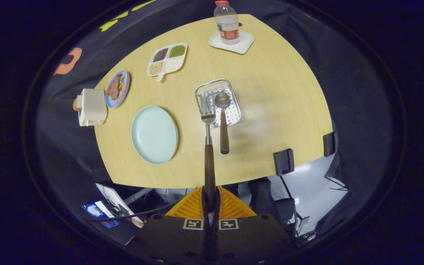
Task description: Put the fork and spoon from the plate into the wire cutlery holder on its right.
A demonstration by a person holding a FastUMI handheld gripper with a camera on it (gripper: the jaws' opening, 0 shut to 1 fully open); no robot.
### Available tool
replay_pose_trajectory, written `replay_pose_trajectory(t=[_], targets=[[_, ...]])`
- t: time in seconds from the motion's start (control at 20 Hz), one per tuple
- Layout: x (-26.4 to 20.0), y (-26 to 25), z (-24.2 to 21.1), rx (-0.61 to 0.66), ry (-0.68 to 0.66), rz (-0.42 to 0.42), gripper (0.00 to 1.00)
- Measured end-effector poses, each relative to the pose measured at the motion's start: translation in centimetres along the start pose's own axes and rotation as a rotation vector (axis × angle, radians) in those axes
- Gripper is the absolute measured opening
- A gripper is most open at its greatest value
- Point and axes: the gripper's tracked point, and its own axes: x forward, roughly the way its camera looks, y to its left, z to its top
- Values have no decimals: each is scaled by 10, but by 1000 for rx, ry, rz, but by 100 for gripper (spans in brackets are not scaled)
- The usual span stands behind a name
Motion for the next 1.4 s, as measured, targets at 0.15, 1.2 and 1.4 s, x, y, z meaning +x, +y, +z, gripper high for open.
replay_pose_trajectory(t=[0.15,1.2,1.4], targets=[[3,-2,9,21,12,0,0],[-41,26,49,-138,-326,-13,97],[-104,61,76,-250,-658,26,96]])
